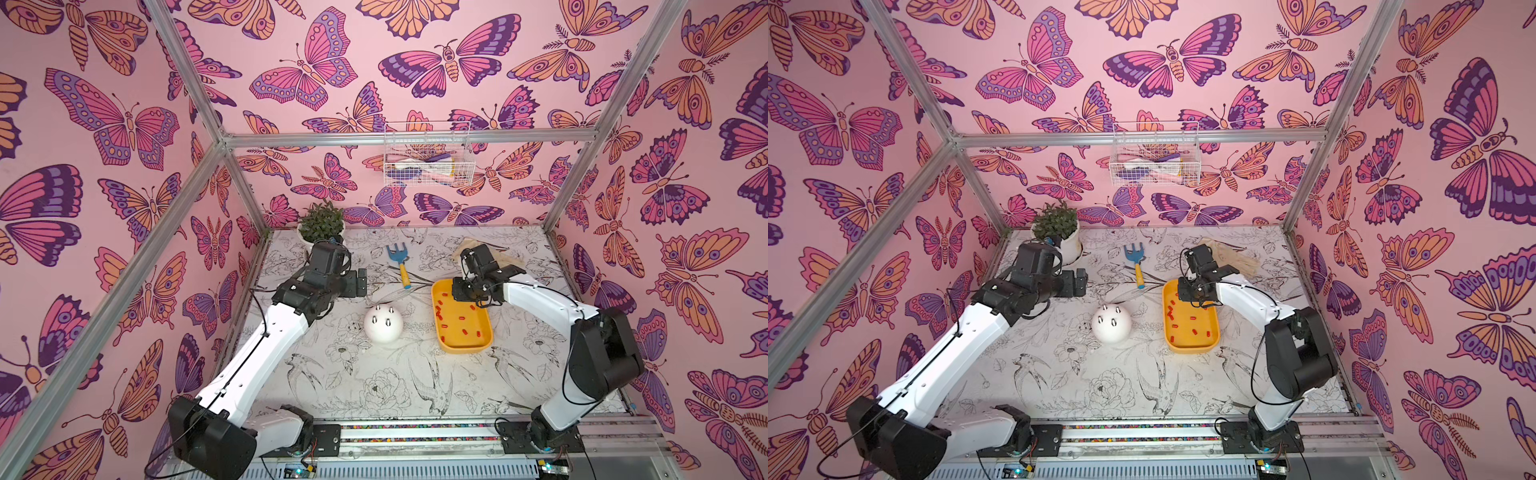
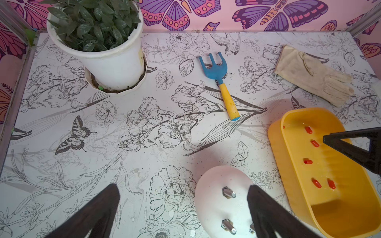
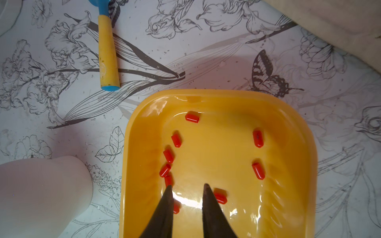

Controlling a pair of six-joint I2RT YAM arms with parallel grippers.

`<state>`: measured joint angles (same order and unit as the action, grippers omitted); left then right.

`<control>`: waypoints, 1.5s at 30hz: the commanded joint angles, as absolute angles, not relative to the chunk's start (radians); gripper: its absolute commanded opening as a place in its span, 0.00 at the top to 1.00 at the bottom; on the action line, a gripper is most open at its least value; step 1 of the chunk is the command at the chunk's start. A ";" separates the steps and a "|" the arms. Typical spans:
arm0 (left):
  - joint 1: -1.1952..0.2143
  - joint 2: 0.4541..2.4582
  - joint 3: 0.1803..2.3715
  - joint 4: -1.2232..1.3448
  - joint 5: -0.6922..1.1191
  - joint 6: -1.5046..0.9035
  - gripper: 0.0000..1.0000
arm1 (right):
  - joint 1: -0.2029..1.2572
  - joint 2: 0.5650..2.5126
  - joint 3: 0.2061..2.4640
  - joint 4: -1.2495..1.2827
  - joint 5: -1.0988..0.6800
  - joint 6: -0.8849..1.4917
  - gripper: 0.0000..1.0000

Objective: Cover the protruding screws with screw protection sleeves
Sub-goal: Pick up the screw protection sleeve from the storage box.

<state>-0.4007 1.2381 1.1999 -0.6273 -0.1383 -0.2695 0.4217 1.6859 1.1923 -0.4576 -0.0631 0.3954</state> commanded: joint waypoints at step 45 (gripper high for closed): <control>-0.408 1.190 1.166 -0.618 -0.189 -0.252 0.01 | 0.459 1.948 1.279 -0.408 -0.124 0.364 0.79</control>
<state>-0.4007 1.2095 1.1801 -0.6224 -0.1738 -0.2661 0.4488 1.9335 1.2488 -0.3996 -0.1177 0.3779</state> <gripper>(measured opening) 0.990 0.217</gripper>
